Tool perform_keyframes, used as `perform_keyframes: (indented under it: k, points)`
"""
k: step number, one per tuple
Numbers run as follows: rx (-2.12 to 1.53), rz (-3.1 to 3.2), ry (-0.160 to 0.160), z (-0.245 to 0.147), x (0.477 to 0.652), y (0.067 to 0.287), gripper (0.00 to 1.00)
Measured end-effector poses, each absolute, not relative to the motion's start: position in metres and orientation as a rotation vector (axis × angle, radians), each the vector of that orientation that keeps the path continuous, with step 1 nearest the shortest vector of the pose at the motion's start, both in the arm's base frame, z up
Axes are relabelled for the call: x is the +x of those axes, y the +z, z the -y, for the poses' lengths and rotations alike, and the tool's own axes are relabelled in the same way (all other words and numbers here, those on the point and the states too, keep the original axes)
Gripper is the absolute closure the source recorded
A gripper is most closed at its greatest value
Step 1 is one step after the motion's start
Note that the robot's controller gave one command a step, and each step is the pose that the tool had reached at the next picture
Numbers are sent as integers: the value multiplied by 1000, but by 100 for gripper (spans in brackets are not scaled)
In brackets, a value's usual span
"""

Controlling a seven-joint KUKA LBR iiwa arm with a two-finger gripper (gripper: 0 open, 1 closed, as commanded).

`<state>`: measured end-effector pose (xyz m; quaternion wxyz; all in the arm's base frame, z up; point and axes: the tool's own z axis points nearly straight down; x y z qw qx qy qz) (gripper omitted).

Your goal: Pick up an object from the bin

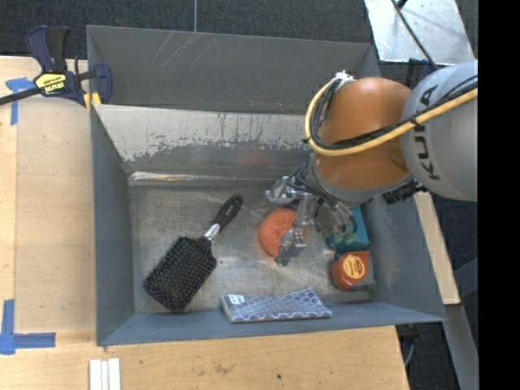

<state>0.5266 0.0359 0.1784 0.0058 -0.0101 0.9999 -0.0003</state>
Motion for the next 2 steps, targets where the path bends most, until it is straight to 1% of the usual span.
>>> perform_keyframes:
  k: [1,2]
  points:
    - [-268,-3129,1,-67,542,137,0]
    - [-185,-3131,2,-65,568,115,0]
